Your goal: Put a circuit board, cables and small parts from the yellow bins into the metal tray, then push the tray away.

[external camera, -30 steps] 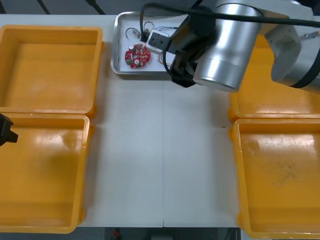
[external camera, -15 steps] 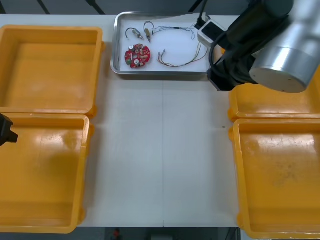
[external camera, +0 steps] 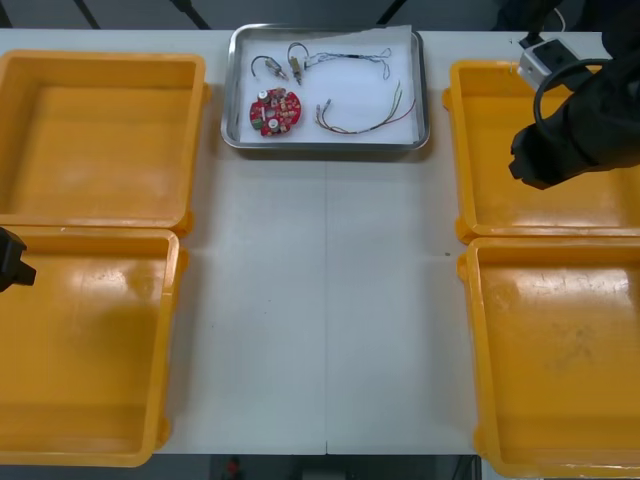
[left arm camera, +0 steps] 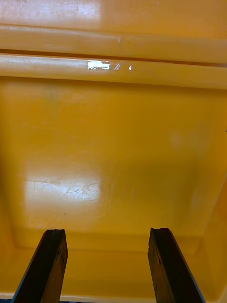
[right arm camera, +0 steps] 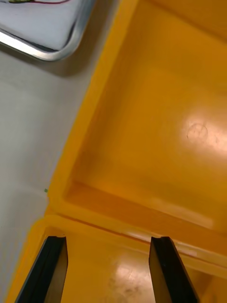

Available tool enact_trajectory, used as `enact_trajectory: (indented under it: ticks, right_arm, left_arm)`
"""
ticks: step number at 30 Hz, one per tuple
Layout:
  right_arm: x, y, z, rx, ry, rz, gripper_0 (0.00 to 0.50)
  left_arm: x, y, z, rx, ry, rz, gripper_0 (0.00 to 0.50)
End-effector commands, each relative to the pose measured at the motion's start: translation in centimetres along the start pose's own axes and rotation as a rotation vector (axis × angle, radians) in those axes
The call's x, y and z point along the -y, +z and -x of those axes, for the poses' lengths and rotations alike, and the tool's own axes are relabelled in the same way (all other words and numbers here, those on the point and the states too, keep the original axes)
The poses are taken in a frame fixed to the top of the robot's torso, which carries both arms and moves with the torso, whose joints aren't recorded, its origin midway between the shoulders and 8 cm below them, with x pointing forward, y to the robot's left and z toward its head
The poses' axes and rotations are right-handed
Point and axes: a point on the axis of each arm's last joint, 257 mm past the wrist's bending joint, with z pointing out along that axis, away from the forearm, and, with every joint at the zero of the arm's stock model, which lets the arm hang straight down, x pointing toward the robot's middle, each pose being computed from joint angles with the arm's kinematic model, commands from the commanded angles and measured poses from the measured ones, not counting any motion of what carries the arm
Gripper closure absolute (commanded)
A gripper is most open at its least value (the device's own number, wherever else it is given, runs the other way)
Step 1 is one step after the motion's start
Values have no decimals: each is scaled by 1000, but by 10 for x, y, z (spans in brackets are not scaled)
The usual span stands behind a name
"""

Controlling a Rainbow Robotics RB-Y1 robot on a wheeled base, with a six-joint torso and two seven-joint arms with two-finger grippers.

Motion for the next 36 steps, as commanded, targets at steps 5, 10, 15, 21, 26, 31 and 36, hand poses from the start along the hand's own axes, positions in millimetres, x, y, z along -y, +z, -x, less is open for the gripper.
enact_trajectory:
  ticks: [5, 10, 15, 21, 26, 31, 36]
  right_arm:
    - [57, -14, -44, -29, 218, -14, 0]
    - [75, -10, -73, -70, 312, -19, 0]
    - [90, -4, -97, -120, 402, -12, 0]
    - [98, 5, -116, -187, 466, -8, 0]
    - [96, 15, -122, -211, 506, 12, 0]
    - [92, 24, -134, -235, 522, 17, 0]
    - [87, 29, -149, -267, 519, 29, 0]
  left_arm:
    - [-10, -13, 11, 38, -25, 38, 0]
    - [-10, -13, 11, 38, -25, 38, 0]
    - [-10, -13, 11, 38, -25, 38, 0]
    - [-10, -13, 11, 38, -25, 38, 0]
    - [-10, -13, 11, 38, -25, 38, 0]
    - [-10, -13, 11, 38, -25, 38, 0]
    - [-10, -13, 11, 38, -25, 38, 0]
